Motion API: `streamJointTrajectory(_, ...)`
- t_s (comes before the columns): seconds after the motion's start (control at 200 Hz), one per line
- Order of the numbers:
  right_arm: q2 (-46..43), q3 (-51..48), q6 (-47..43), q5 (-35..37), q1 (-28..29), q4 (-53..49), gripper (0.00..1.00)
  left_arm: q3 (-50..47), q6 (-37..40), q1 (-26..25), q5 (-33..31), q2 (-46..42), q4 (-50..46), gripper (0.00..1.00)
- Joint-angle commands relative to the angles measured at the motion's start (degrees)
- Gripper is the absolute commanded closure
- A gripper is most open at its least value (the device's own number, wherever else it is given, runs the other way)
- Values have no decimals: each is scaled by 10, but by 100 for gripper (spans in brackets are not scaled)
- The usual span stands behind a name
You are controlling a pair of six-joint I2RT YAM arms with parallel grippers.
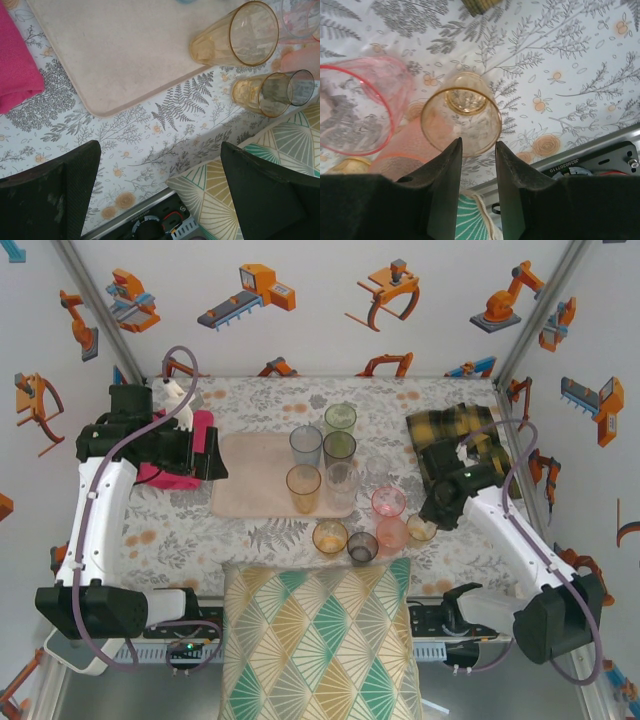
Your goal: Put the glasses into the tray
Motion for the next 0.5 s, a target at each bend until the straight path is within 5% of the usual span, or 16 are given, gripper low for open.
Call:
streamJointTrajectory(0.0,-19,-28,32,12,-4,12,65,-5,-6,-3,5,-6,5,3)
streamJointTrajectory(0.496,-12,-94,42,7,-21,84,68,-9,-9,-3,5,-6,8,3)
